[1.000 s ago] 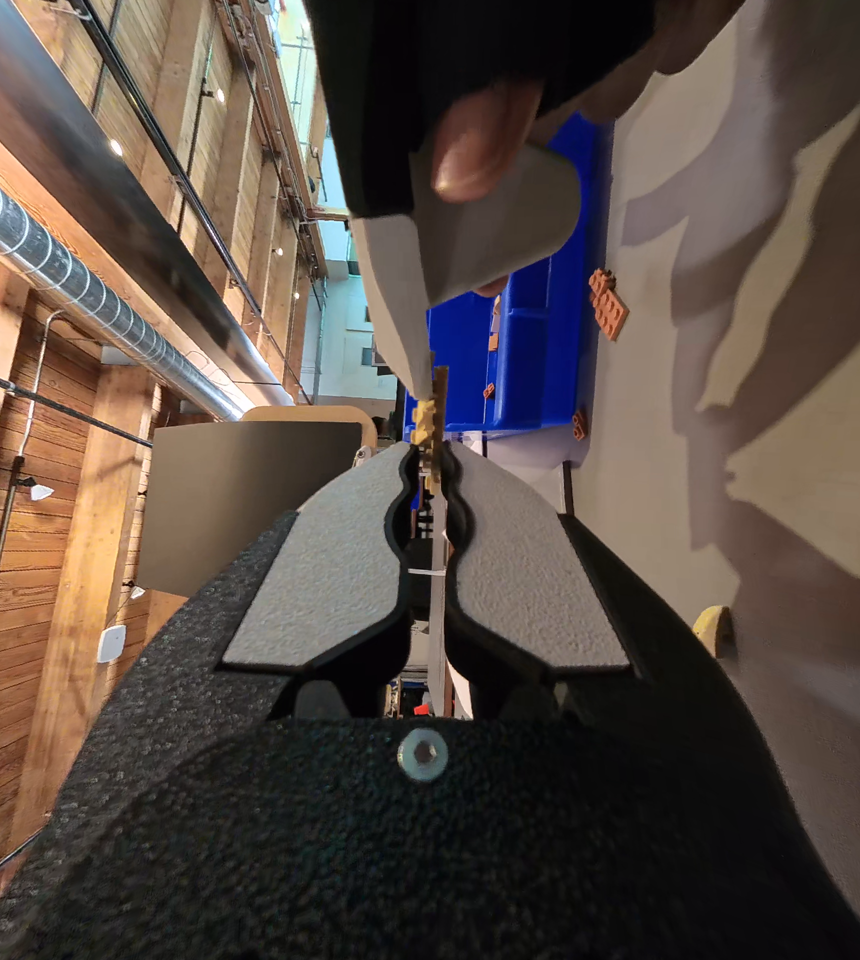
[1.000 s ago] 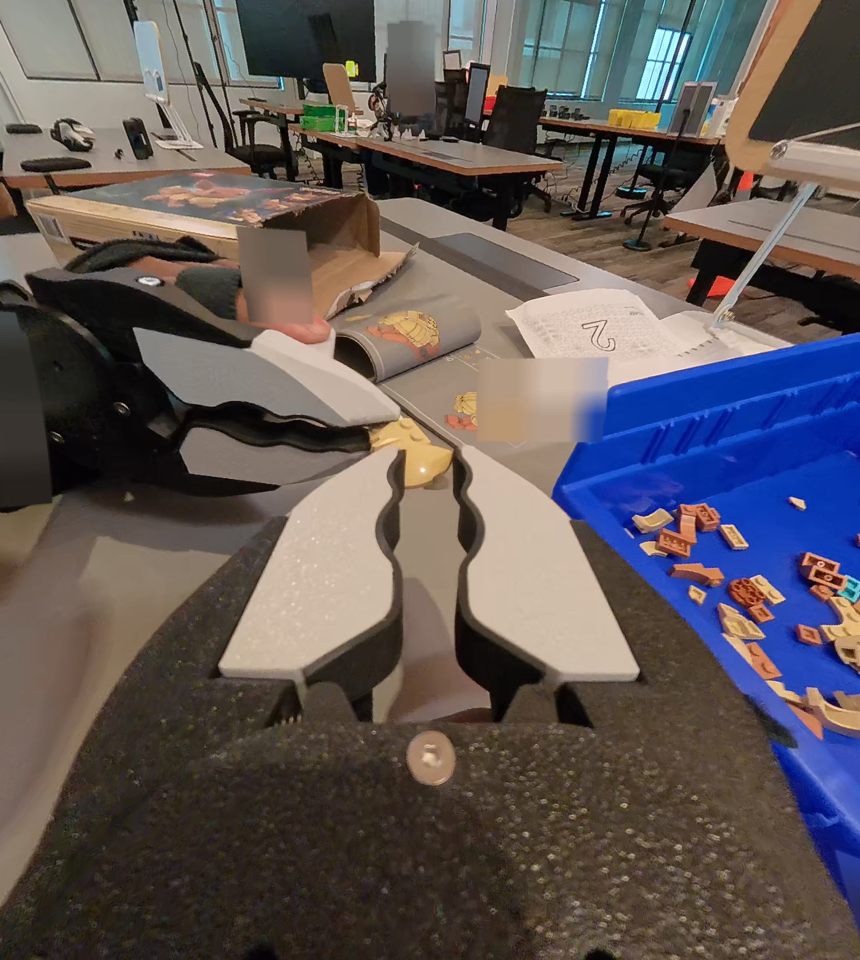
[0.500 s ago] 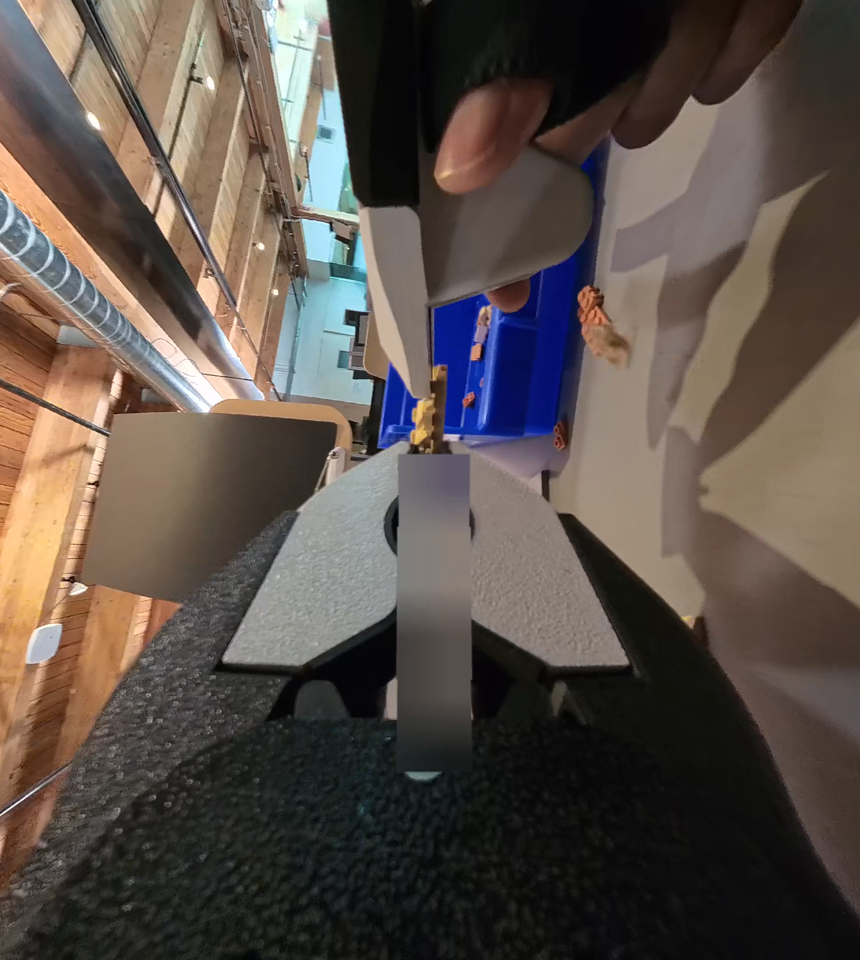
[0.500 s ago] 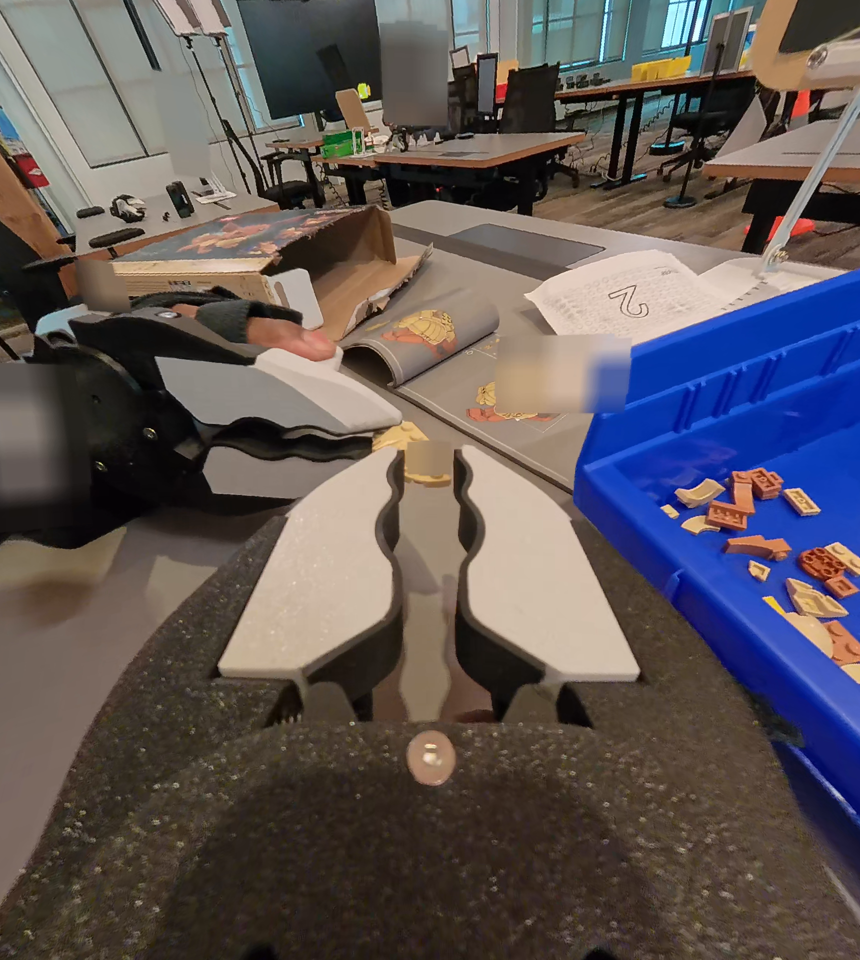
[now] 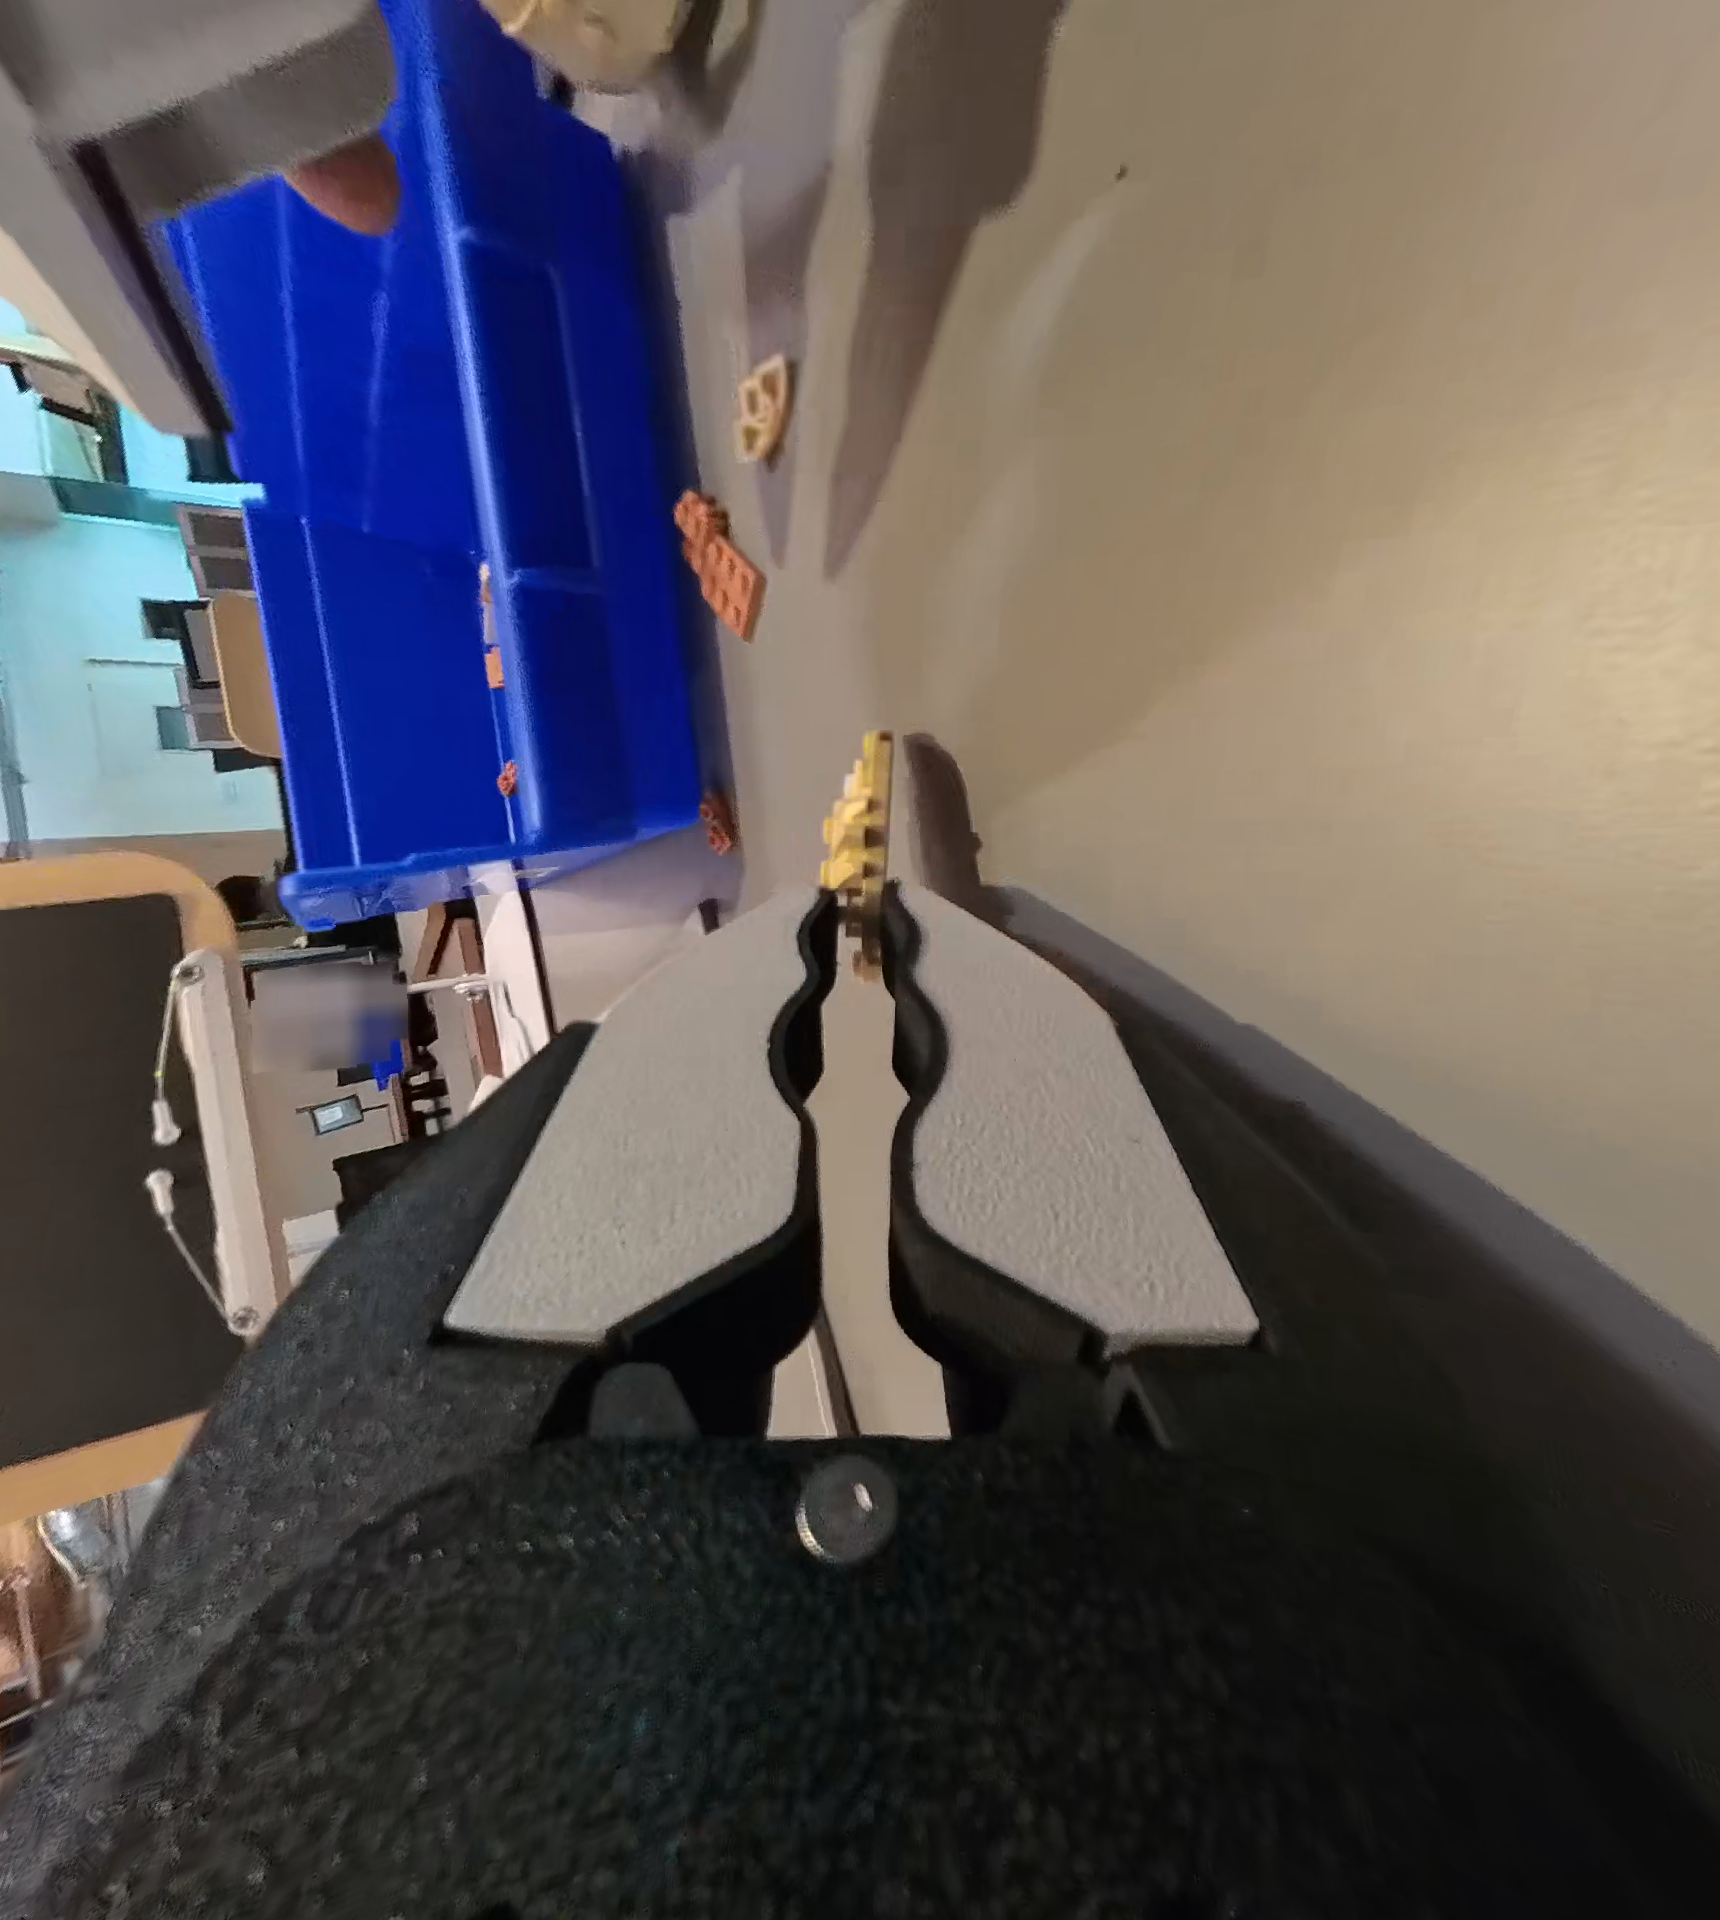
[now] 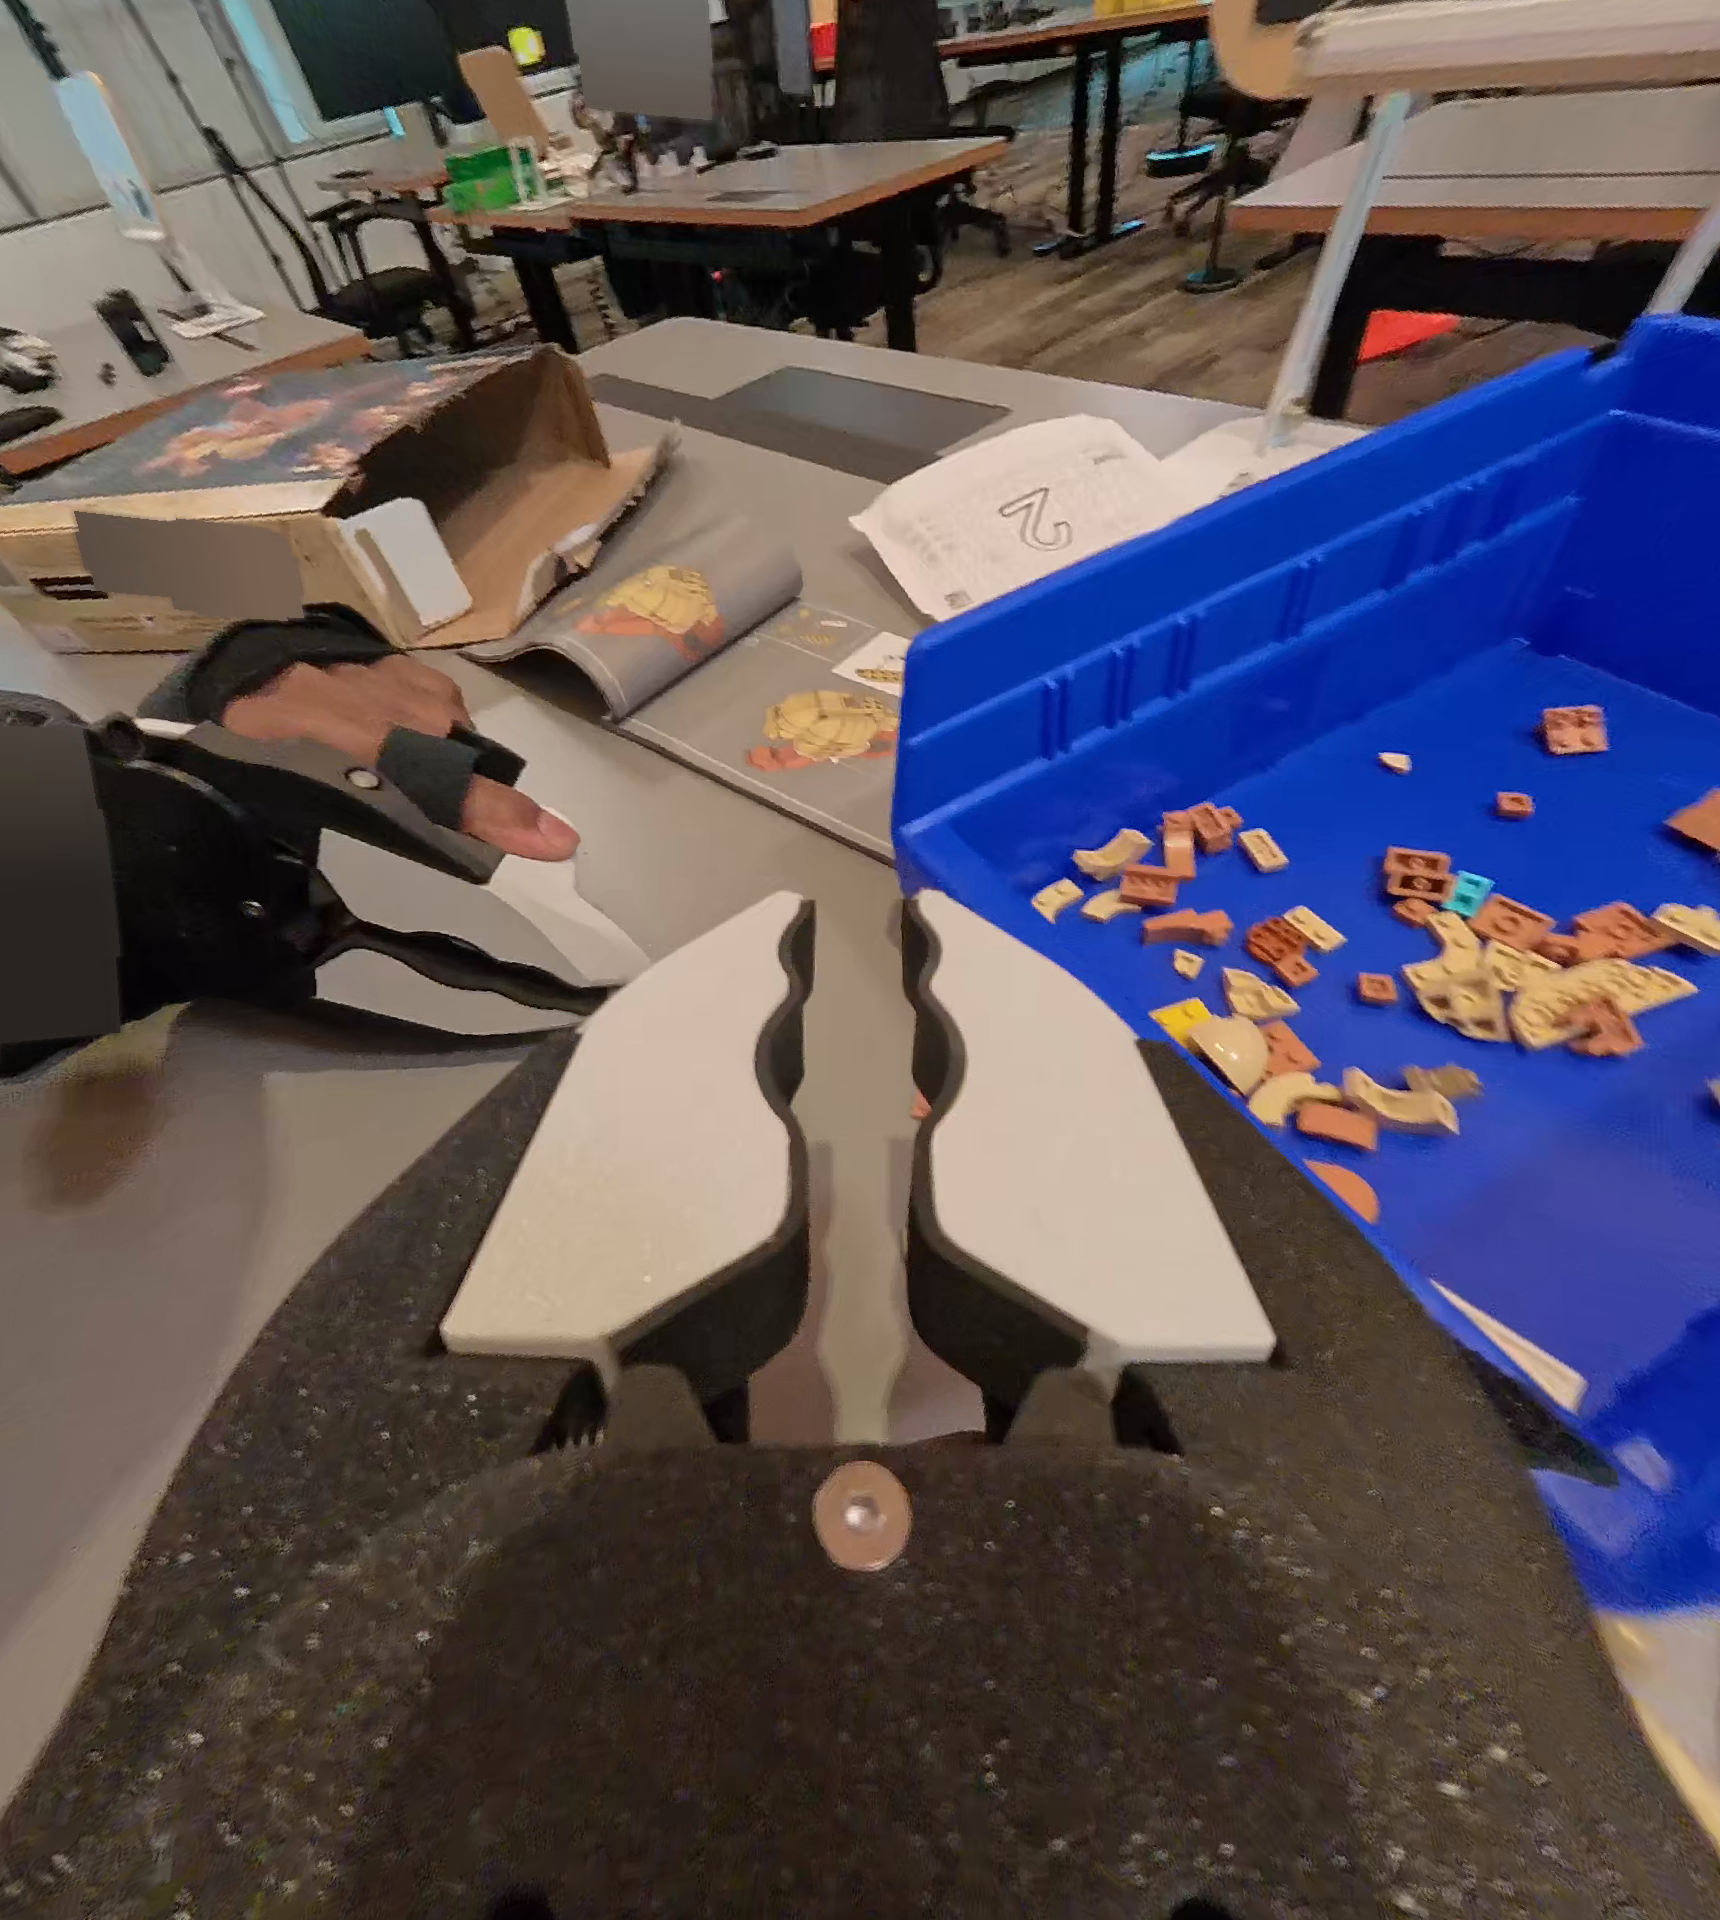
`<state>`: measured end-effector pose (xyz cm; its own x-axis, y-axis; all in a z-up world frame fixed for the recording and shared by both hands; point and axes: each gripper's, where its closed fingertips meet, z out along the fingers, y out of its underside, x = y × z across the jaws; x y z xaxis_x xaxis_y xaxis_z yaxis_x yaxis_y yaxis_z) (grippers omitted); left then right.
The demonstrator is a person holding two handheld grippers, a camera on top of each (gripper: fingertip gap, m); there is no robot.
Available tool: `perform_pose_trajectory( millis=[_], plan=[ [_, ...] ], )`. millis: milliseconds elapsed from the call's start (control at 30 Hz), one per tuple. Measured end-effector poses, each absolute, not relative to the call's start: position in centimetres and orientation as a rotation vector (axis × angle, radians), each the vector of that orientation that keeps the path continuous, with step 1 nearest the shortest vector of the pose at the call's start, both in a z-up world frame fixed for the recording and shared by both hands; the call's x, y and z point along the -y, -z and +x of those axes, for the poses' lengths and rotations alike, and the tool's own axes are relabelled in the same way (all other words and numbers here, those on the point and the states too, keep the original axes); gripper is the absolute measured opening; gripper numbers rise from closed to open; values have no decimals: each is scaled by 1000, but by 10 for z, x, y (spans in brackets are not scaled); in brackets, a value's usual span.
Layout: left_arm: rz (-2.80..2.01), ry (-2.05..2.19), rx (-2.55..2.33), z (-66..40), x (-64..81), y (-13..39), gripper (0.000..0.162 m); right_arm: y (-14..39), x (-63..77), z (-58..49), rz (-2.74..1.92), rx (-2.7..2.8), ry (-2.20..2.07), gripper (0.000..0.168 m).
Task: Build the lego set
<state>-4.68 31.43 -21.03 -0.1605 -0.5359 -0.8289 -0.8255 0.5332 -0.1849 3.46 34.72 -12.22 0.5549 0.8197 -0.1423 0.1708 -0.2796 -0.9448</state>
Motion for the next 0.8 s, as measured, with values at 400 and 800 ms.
perform_pose_trajectory(
  millis=[400, 800],
  plan=[
    [-1079, -494, -1887, -48, -313, 213, 8, 202, -331, 54, -2074, 1093, -230, 16],
    [-1084, -442, -1873, -43, -305, 209, 8, 223, -338, 55, -2151, 1128, -142, 6]
  ],
)
